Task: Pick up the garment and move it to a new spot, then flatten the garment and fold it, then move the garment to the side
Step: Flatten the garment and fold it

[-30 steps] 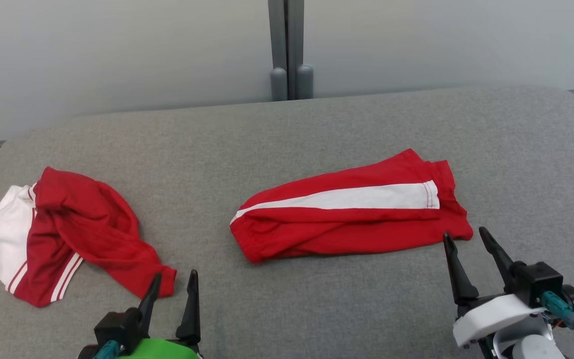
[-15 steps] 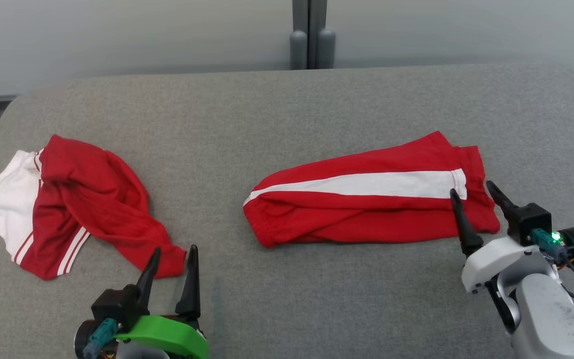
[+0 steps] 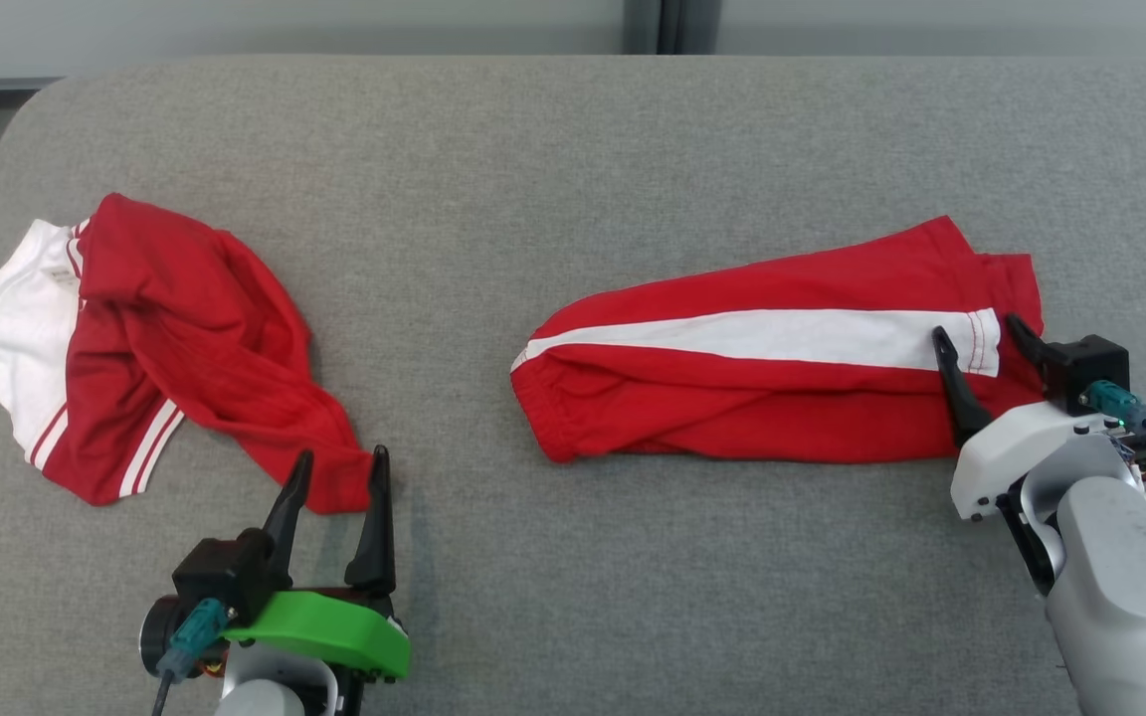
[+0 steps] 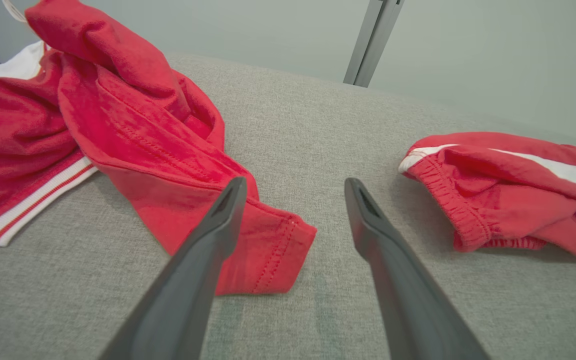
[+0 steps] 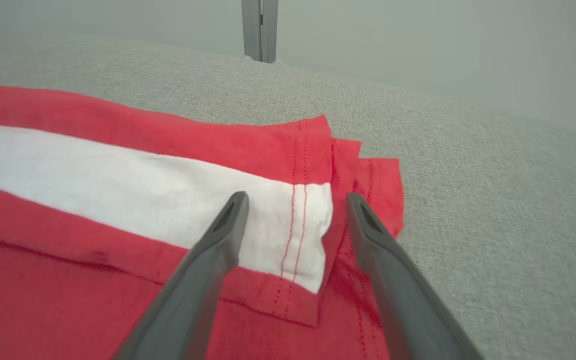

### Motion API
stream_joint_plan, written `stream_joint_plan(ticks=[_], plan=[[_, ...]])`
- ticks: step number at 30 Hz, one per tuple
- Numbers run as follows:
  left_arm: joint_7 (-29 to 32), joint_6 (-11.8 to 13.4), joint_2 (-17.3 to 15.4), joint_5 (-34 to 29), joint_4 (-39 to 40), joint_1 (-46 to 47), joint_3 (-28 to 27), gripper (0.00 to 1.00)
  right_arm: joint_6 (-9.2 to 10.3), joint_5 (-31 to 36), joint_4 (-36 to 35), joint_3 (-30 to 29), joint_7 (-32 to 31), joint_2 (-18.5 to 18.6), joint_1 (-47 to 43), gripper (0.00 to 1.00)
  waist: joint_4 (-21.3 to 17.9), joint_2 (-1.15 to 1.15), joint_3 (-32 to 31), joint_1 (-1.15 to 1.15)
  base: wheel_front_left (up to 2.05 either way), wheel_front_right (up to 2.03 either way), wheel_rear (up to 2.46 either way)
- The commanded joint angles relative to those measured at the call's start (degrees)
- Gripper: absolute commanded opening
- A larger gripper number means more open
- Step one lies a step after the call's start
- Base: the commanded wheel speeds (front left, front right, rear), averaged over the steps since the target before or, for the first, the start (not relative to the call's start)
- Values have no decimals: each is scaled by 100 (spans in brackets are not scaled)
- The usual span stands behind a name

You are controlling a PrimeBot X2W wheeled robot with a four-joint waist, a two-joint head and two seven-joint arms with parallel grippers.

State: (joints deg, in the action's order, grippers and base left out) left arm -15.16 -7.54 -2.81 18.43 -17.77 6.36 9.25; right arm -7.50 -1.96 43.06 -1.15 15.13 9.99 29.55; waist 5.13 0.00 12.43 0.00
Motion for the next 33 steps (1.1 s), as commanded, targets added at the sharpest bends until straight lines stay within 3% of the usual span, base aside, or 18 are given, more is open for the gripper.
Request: stream_joint_plan(ticks=[1,11,21,22,23,24,27,31,33], plan=[[1,18,-15,-23,2,98,-14,100,2,-45,44,25,4,49,90,100,31,0,56,0,0,0,0],[1,17,-15,-23,-13,135,4,100,2,-511,159,462,3,-69,107,100,-20,0,68,0,0,0,0],[1,17,-15,-34,4,208,51,100,2,-1192,597,930,3,79,392,100,1,0,142,0,0,0,0],[1,17,-15,-35,2,200,54,100,2,-1239,605,977,3,103,428,96,3,0,152,0,0,0,0],[1,17,-15,-38,2,206,55,100,2,-1275,613,1011,3,128,459,81,4,0,160,0,0,0,0],[1,17,-15,-42,7,217,62,100,2,-1316,622,1052,3,154,497,59,6,0,166,0,0,0,0],[1,16,-15,-60,20,249,102,100,2,-1419,651,1175,3,197,558,29,3,0,165,0,0,0,0],[1,14,-15,-110,8,332,221,100,2,-1493,614,1277,3,269,627,0,-46,0,124,0,0,0,0],[1,14,-14,-123,-35,392,337,100,2,-1499,550,1311,4,288,619,0,-93,0,91,0,0,0,0]])
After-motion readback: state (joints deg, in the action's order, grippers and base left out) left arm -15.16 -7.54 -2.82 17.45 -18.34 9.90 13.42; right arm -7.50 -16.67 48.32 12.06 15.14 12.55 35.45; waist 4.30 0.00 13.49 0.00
